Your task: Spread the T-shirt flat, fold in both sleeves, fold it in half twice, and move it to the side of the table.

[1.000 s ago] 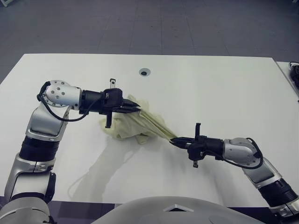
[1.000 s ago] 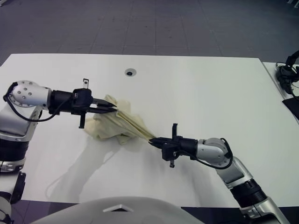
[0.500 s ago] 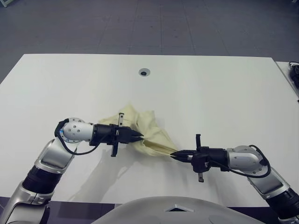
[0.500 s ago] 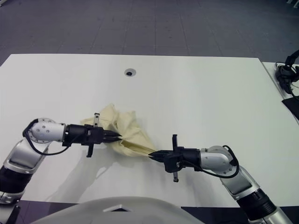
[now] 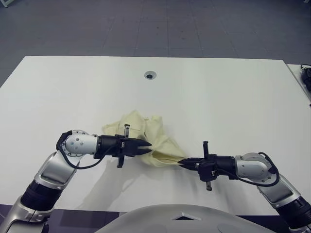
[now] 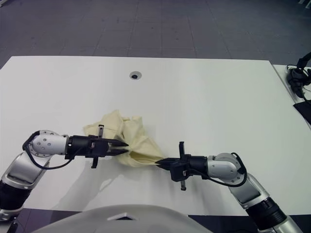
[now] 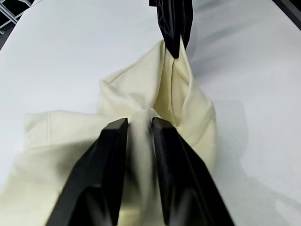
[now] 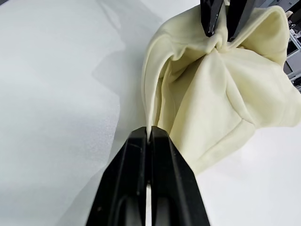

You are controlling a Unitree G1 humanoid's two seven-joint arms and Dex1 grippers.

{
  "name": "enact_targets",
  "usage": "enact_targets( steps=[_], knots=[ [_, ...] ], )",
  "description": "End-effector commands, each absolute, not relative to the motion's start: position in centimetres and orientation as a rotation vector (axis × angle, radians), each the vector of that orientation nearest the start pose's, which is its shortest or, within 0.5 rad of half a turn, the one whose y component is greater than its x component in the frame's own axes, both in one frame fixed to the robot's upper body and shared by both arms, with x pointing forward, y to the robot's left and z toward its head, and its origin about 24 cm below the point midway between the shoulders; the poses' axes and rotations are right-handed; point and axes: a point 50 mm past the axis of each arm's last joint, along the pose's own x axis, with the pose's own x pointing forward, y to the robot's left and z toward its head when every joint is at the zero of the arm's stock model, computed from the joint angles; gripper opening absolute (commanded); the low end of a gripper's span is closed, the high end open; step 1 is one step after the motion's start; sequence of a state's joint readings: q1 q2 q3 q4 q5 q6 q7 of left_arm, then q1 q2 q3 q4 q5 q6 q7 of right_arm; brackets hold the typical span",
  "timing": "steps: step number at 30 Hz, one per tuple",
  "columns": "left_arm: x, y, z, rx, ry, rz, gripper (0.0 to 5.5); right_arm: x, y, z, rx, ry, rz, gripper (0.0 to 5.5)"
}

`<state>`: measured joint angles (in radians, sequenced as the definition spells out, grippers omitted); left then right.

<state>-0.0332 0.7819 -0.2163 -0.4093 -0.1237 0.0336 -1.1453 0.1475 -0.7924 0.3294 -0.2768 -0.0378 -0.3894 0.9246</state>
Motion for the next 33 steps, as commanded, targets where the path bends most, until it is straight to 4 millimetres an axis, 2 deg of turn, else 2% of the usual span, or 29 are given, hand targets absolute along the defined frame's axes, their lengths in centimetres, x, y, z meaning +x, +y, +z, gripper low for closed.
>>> enact_targets(
  steps=[1, 5, 8, 10, 14, 30, 33],
  knots=[
    [20.0, 16.2, 11.0, 0.741, 0.118, -1.457, 1.66, 16.7, -15.8, 6.2, -0.803, -0.032, 1.432, 0.00],
    [19.8, 16.1, 10.6, 0.748, 0.130, -1.472, 2.32, 16.7, -15.7, 6.3, -0.804, -0.037, 1.429, 0.00],
    [19.9, 16.0, 10.4, 0.757, 0.133, -1.473, 1.83, 16.8, -15.7, 6.3, -0.806, -0.041, 1.425, 0.00],
    [20.1, 15.8, 10.4, 0.760, 0.116, -1.467, 1.97, 16.9, -15.7, 6.3, -0.807, -0.043, 1.422, 0.00],
    [20.2, 15.3, 10.5, 0.763, 0.101, -1.478, 2.69, 17.0, -15.7, 6.3, -0.809, -0.048, 1.418, 0.00],
    [20.1, 15.4, 10.0, 0.778, 0.112, -1.479, 0.03, 17.0, -15.7, 6.3, -0.816, -0.055, 1.409, 0.00],
    [20.2, 15.5, 10.0, 0.778, 0.111, -1.476, 0.01, 16.9, -15.6, 6.4, -0.814, -0.060, 1.411, 0.00]
  ],
)
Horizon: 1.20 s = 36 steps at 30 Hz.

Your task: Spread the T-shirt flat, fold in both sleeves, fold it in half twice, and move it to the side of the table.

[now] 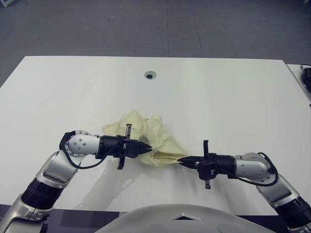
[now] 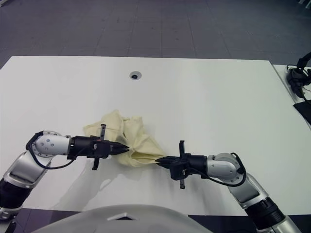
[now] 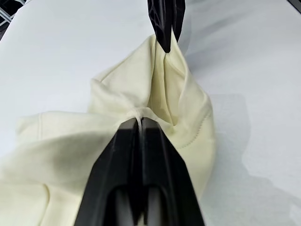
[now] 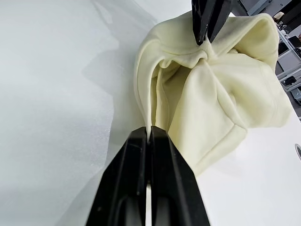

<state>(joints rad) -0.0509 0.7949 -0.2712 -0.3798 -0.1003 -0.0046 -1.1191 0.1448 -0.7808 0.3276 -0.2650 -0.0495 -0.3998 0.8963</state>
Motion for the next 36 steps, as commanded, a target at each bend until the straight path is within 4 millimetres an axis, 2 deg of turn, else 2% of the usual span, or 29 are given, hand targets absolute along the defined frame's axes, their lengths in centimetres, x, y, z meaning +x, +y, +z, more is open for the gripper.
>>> enact_targets(
  steps=[1, 11, 17, 21, 28, 32, 36],
  knots=[
    [20.2, 15.5, 10.0, 0.779, 0.110, -1.473, 0.01, 16.9, -15.6, 6.4, -0.814, -0.061, 1.411, 0.00],
    [20.2, 15.6, 10.5, 0.765, 0.084, -1.457, 0.01, 17.0, -15.6, 6.4, -0.812, -0.070, 1.397, 0.00],
    [20.8, 15.9, 13.4, 0.681, -0.025, -1.372, 0.01, 17.8, -16.0, 6.9, -0.794, -0.085, 1.347, 0.00],
    [21.5, 16.8, 15.5, 0.618, -0.106, -1.265, 0.01, 18.8, -16.6, 7.9, -0.776, -0.124, 1.266, 0.00],
    [23.0, 18.7, 19.4, 0.523, -0.268, -1.020, 0.01, 21.4, -18.4, 12.4, -0.634, -0.253, 1.089, 0.00],
    [24.9, 18.4, 21.5, 0.532, -0.352, -0.879, 0.01, 23.0, -19.3, 16.2, -0.568, -0.361, 1.000, 0.00],
    [26.7, 17.6, 24.6, 0.546, -0.440, -0.777, 0.01, 24.6, -20.0, 19.9, -0.569, -0.446, 0.930, 0.00]
  ],
)
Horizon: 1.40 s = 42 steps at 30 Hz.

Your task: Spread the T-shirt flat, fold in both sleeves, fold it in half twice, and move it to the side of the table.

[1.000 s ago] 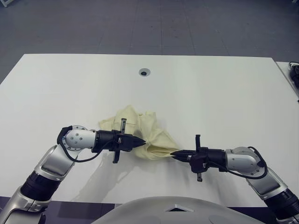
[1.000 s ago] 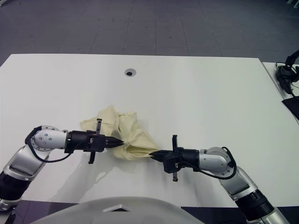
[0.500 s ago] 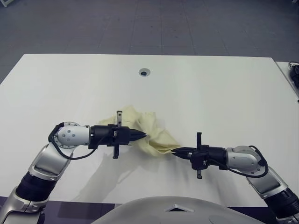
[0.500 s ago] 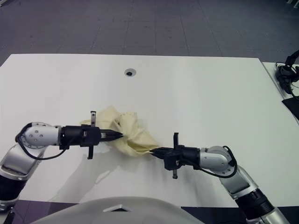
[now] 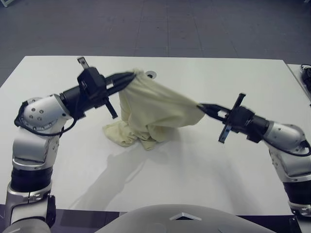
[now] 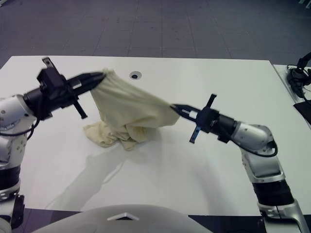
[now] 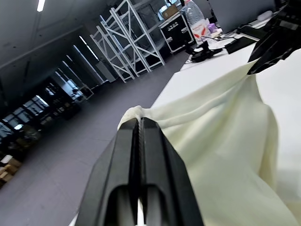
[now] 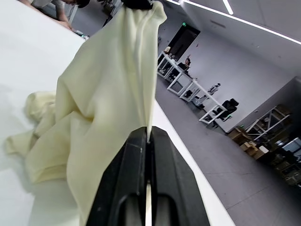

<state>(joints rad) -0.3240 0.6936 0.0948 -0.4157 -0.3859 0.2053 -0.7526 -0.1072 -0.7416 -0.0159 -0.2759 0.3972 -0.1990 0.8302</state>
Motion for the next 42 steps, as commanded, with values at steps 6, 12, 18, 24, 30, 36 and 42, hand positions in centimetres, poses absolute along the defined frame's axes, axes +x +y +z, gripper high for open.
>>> enact_targets(
  steps=[6, 12, 18, 24, 30, 36, 42],
  knots=[
    [29.9, 16.8, 28.8, 0.685, -0.489, -0.628, 0.01, 27.5, -21.2, 25.7, -0.720, -0.543, 0.810, 0.00],
    [32.2, 15.2, 30.7, 0.773, -0.506, -0.605, 0.01, 29.1, -21.8, 30.4, -0.813, -0.631, 0.723, 0.00],
    [34.6, 14.7, 33.5, 0.847, -0.568, -0.508, 0.01, 30.7, -23.2, 34.2, -0.903, -0.679, 0.590, 0.00],
    [36.5, 14.5, 35.1, 0.863, -0.600, -0.450, 0.01, 32.2, -24.0, 36.3, -0.937, -0.709, 0.488, 0.00],
    [34.9, 14.7, 31.0, 0.920, -0.559, -0.615, 0.01, 31.1, -23.9, 32.7, -0.984, -0.643, 0.604, 0.00],
    [28.9, 14.8, 21.3, 0.972, -0.379, -0.909, 0.01, 27.2, -21.7, 22.8, -1.018, -0.392, 0.920, 0.00],
    [23.0, 15.3, 16.2, 0.880, -0.276, -1.033, 0.01, 22.0, -19.9, 17.1, -0.884, -0.213, 1.112, 0.00]
  ],
)
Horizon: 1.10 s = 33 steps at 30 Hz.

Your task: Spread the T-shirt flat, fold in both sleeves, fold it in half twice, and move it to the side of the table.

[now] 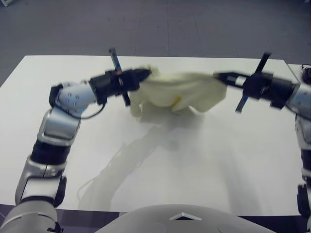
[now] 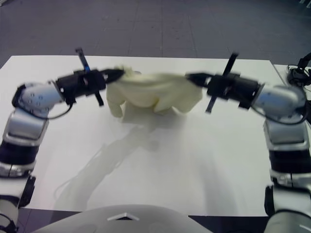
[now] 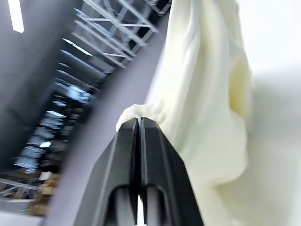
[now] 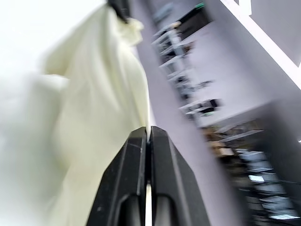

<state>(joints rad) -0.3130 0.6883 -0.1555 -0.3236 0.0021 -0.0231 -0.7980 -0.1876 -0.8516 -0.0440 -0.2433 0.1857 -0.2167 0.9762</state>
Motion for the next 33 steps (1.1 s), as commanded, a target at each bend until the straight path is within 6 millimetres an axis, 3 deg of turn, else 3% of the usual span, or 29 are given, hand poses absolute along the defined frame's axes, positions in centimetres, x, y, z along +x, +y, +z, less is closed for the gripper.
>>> enact_targets(
  steps=[1, 6, 12, 17, 22, 33],
  knots=[
    [21.9, 15.3, 15.7, 0.884, -0.268, -1.063, 0.01, 21.4, -19.8, 16.5, -0.859, -0.191, 1.128, 0.00],
    [16.5, 15.4, 13.2, 0.937, -0.161, -1.248, 0.01, 17.1, -18.8, 13.0, -0.788, -0.020, 1.290, 0.00],
    [12.2, 15.4, 10.0, 0.992, 0.007, -1.467, 0.01, 13.8, -17.5, 10.3, -0.711, 0.087, 1.414, 0.00],
    [11.6, 15.8, 8.6, 1.063, 0.035, -1.501, 0.01, 12.7, -17.2, 8.9, -0.693, 0.124, 1.425, 0.00],
    [12.0, 16.9, 7.9, 1.174, 0.049, -1.485, 0.01, 12.1, -17.6, 8.8, -0.661, 0.173, 1.434, 0.00],
    [11.5, 16.9, 8.6, 1.081, 0.045, -1.505, 0.01, 11.8, -17.8, 8.8, -0.647, 0.181, 1.434, 0.00]
  ],
)
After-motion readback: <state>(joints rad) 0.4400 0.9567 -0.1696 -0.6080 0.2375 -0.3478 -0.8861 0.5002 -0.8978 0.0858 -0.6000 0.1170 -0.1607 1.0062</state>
